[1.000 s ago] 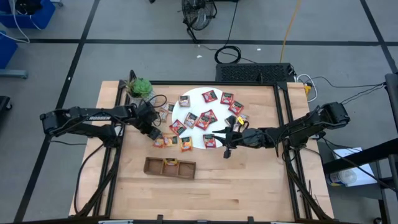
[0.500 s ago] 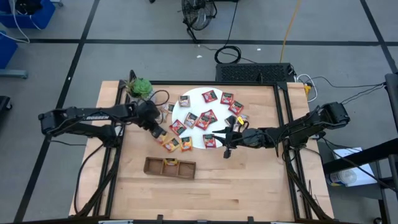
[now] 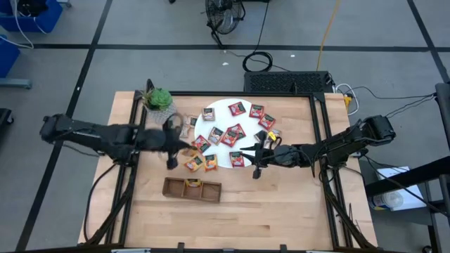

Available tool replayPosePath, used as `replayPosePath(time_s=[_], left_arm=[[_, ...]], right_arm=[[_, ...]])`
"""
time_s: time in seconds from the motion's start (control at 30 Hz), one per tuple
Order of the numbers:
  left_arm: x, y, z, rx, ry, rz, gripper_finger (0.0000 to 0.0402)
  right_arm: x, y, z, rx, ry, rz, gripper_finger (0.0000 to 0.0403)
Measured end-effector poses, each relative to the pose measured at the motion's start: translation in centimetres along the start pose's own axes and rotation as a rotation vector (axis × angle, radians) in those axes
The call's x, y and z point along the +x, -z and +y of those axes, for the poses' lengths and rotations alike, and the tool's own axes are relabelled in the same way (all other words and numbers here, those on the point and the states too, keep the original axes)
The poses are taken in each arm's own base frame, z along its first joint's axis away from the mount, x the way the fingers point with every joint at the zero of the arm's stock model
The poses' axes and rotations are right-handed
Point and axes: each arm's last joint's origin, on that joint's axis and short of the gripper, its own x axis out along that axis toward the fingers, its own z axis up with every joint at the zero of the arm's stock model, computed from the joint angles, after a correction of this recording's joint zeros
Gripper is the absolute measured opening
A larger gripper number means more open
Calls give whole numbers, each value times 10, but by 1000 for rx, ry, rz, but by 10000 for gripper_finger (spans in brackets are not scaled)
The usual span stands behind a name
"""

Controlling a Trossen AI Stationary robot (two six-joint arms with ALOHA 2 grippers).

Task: Pick & Place Tea
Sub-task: Put the orange tea bag into the middle section of the wooden organizer

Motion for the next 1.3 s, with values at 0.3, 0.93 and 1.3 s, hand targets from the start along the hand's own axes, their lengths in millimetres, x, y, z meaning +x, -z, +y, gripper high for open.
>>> replayPosePath(time_s=[0.3,0.93,1.3], left_arm=[[-10,24,-76,88,6,-250,0],[16,84,-149,96,-62,-270,0],[23,97,-156,79,-78,-248,1]], right_arm=[[0,-1,0,12,6,-13,61],[0,-5,-2,57,16,-52,61],[0,-5,-2,57,16,-53,61]])
